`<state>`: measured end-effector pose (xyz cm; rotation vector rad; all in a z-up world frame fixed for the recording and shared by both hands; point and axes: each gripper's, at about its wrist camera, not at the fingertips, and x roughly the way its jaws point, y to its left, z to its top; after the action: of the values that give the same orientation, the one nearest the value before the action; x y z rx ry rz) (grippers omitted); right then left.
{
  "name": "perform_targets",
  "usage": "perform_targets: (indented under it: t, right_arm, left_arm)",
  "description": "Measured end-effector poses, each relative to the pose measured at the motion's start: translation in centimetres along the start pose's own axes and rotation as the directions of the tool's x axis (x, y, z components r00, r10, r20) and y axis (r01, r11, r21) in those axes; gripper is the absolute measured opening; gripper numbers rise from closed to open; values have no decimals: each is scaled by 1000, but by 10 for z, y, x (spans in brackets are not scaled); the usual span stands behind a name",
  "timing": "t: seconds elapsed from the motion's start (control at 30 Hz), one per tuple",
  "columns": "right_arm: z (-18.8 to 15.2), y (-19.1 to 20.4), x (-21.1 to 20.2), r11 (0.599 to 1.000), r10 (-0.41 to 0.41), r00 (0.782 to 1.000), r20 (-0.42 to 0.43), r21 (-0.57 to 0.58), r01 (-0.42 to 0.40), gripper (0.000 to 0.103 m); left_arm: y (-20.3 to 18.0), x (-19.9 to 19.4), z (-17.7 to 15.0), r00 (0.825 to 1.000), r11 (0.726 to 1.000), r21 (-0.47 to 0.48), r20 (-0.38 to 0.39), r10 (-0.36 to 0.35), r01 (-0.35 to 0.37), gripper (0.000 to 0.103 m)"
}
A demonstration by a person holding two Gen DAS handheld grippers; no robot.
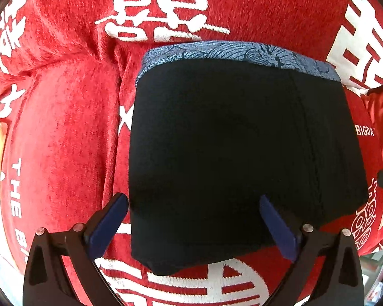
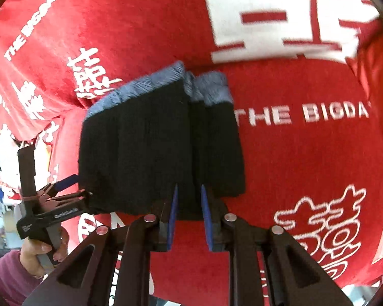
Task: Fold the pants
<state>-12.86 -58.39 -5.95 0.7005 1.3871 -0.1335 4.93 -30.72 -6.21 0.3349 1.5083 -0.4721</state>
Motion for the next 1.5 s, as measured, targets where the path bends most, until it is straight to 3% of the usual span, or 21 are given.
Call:
perform_targets:
  t: [0.23, 0.4, 0.57, 0.63, 0.8, 0.97, 1.1, 1.5]
  right_arm:
    - [0, 31, 28, 997, -7, 999, -49, -72, 3, 22]
    - [-14, 33, 44, 995, -63, 995, -75, -86, 57, 23]
    - [-22, 30, 41, 996, -74, 993, -88, -55, 70, 23]
    - [-26, 33, 39, 995, -89, 992, -91, -51, 85, 26]
    - [-37, 43, 37, 994, -106, 989, -98, -36, 103, 48]
    - [-53, 51, 38, 995, -102, 988, -120, 3, 103, 49]
    - [-63, 55, 36, 995, -81, 989, -122, 43, 87, 63]
    - [-61, 61, 22, 997, -23, 995, -95, 71, 30, 66]
  left_arm:
    - [6, 5, 3, 1000, 1000, 14, -5, -22, 22, 103]
    - [4, 12, 4, 1000, 999, 37, -14, -28, 28, 103]
    - [13, 20, 9, 995, 994, 51, -50, -90, 92, 103]
    - [16, 20, 9, 993, 993, 62, -60, -98, 101, 103]
    - [28, 10, 5, 994, 993, 61, -52, -97, 100, 103]
    - [51, -8, 2, 994, 992, 61, -28, -109, 111, 103]
    - [66, -16, 2, 994, 993, 52, -20, -106, 106, 103]
    - [87, -23, 16, 992, 992, 0, 3, -129, 129, 103]
